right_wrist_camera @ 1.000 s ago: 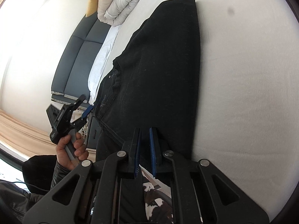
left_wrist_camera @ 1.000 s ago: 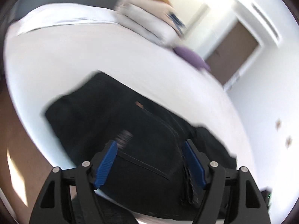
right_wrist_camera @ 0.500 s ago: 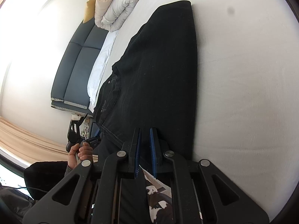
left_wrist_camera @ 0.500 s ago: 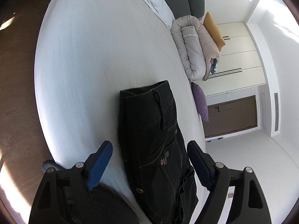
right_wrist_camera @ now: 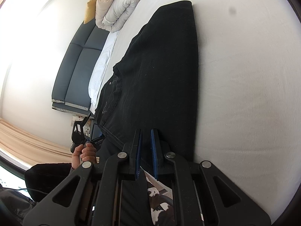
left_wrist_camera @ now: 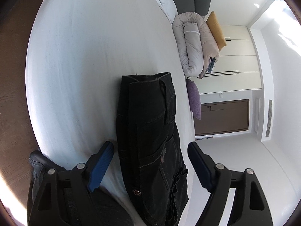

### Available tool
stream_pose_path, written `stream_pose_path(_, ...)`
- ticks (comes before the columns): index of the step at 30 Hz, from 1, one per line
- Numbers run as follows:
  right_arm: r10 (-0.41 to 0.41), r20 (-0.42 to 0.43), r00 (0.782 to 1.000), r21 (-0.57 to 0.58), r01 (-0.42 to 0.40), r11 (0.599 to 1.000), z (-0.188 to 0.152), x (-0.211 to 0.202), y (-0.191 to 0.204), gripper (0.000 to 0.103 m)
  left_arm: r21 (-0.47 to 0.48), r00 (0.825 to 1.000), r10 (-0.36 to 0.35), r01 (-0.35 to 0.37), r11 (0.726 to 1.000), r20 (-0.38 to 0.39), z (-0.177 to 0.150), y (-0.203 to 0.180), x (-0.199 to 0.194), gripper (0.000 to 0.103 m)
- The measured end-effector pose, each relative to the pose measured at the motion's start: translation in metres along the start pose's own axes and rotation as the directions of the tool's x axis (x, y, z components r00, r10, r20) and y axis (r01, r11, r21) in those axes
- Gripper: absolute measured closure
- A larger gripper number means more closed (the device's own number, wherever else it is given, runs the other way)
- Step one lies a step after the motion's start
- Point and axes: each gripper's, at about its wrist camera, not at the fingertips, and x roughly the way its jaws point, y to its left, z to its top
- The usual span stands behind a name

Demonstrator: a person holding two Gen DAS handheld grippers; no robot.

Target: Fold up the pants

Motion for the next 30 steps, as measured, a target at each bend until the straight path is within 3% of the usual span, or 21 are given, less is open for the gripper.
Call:
stream_pose_path(2, 0.000, 0.000, 1.000, 0.001, 0.000, 1.000, 0.000, 0.000, 0.000, 0.096, -0.007, 1.000, -0.017, 0.017, 1.000, -0.004, 0.001, -0.001, -0.001, 0.032)
stream_pose_path(6, 0.000, 0.001, 1.000, 0.000, 0.000, 1.000, 0.000, 0.000, 0.000, 0.096, -0.002, 0.999, -0.034, 0.034, 0.999, -0.001, 0.001, -0.003, -0.002, 0.038)
stream_pose_path(13, 0.004, 0.003, 1.000, -0.002, -0.004, 1.000, 0.000, 0.000, -0.001, 0.096, -0.001, 0.991, -0.135, 0.135, 0.991, 0.020, 0.001, -0.005, -0.006, 0.039)
stream_pose_path(22, 0.019, -0.003, 1.000, 0.005, -0.019, 1.000, 0.000, -0.002, -0.003, 0.096, -0.014, 0.995, -0.098, 0.098, 0.995, -0.027, 0.001, -0.004, 0.024, 0.040)
stream_pose_path(24, 0.018, -0.004, 1.000, 0.008, -0.018, 1.000, 0.001, -0.002, -0.003, 0.096, 0.002, 0.997, -0.071, 0.072, 0.997, -0.034, 0.001, -0.009, 0.028, 0.057)
stream_pose_path(26, 0.013, -0.004, 1.000, 0.012, -0.013, 1.000, 0.001, -0.002, -0.003, 0.096, 0.021, 0.998, -0.044, 0.045, 0.999, -0.050, -0.002, -0.012, 0.033, 0.083)
stream_pose_path(30, -0.019, -0.021, 1.000, -0.025, 0.019, 1.000, 0.005, -0.004, 0.016, 0.091, 0.045, 0.998, -0.044, 0.045, 0.998, -0.037, -0.003, -0.013, 0.029, 0.090)
